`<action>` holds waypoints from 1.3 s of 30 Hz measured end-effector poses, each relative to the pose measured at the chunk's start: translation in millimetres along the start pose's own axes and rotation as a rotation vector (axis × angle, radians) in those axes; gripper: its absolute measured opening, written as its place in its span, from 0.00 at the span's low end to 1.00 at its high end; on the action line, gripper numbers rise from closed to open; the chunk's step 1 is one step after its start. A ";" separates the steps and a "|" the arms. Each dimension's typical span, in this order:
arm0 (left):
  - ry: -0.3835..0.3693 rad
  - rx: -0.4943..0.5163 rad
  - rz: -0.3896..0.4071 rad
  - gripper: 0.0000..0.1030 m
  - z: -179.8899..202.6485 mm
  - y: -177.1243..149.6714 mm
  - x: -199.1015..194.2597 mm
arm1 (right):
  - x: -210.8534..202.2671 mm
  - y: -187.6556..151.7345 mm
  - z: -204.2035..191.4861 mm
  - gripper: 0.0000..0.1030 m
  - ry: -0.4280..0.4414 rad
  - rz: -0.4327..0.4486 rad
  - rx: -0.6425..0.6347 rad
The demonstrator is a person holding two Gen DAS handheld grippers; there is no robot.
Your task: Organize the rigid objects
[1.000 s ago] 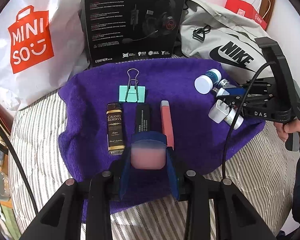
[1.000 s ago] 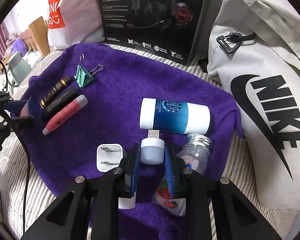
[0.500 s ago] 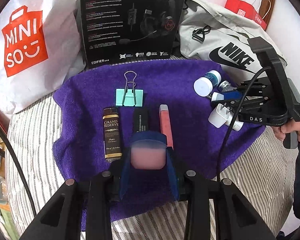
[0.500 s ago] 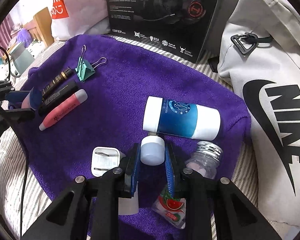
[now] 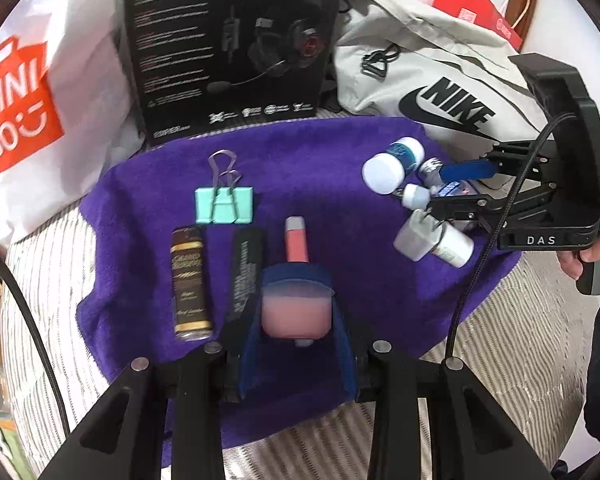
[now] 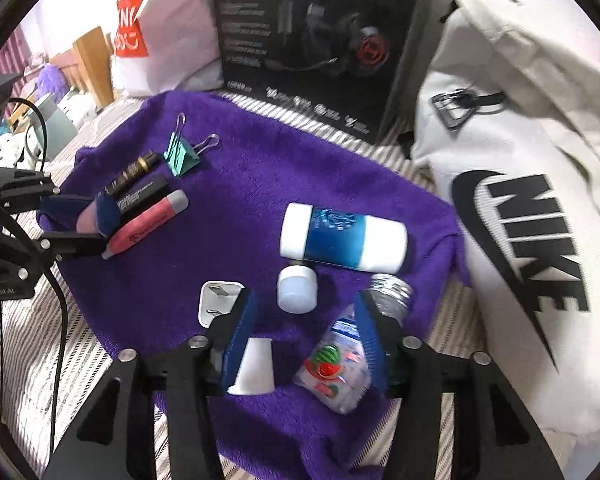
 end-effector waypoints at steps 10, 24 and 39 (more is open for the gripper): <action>-0.022 0.055 -0.023 0.32 23.0 14.0 20.4 | -32.1 -35.8 18.9 0.56 0.013 0.038 0.133; 0.029 0.151 -0.096 0.32 44.5 20.9 50.2 | -56.9 -89.2 24.5 0.57 0.070 0.051 0.264; 0.059 0.133 -0.118 0.34 46.7 15.1 43.2 | -66.3 -112.0 21.0 0.60 0.076 0.047 0.292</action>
Point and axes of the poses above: each gripper's, at about its wrist camera, not at the fingertips, and x roughly the way its jaws point, z to its right, y to its top, the point moved 4 cm from there along x, roughly the way its jaws point, and after that the axes turned 6 degrees about x, right-handed, at the moved point
